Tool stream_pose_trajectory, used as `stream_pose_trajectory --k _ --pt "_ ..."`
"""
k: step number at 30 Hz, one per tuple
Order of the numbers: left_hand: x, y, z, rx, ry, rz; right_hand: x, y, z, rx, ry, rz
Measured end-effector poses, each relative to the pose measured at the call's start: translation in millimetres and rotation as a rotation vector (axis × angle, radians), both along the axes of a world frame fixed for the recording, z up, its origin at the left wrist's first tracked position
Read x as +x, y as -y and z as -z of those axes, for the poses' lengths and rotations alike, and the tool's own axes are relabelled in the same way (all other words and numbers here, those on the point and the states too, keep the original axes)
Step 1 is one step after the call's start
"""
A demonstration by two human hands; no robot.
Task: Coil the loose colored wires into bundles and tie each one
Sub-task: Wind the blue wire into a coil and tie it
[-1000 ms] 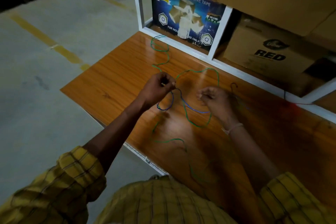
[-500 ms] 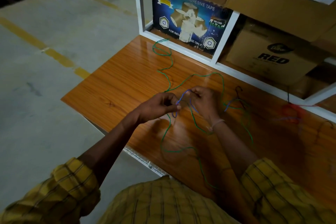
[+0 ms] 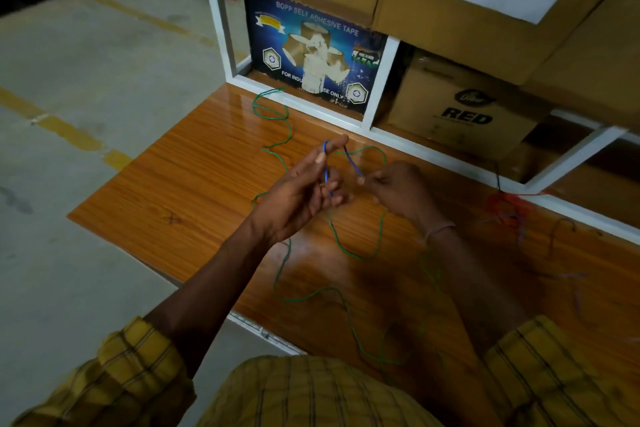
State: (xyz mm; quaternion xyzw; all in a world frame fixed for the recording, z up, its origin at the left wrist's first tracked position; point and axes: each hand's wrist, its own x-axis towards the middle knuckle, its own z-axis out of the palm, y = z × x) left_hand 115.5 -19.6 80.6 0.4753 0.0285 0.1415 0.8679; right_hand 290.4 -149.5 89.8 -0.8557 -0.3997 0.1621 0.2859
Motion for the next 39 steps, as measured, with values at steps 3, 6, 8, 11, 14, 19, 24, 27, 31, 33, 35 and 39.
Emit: stream_pose_trajectory --k 3,6,8,11,14,19,24,27,31,33,35,39 --pt "16 6 -10 -0.177 0.062 -0.002 -3 20 -9 -0.095 0.087 -0.126" --pt "32 10 -12 -0.304 0.078 -0.05 -9 42 -8 -0.078 0.187 -0.239" --pt "45 14 -11 -0.331 0.035 -0.152 -14 58 -6 -0.068 0.243 -0.329" --pt "64 20 -11 -0.365 -0.04 -0.277 -22 76 -10 -0.059 0.179 -0.441" --pt "77 30 -8 -0.233 -0.126 -0.289 -26 91 -24 -0.028 0.149 -0.479" --pt "75 53 -5 0.585 -0.24 -0.235 -15 113 -51 0.129 -0.135 -0.364" --pt "70 72 -19 0.833 -0.187 -0.051 16 128 -76 0.264 -0.192 -0.293" --pt "69 79 -26 0.723 -0.179 0.004 37 136 -84 0.369 -0.186 -0.242" --pt "72 81 -36 0.398 -0.125 0.122 59 136 -77 0.467 -0.148 -0.115" --pt "73 80 -41 0.239 -0.124 0.227 64 136 -69 0.5 -0.153 -0.054" --pt "73 79 -46 0.091 -0.134 0.342 65 135 -62 0.522 -0.163 -0.024" --pt "75 79 -52 -0.177 -0.098 0.434 56 134 -47 0.536 -0.211 0.039"
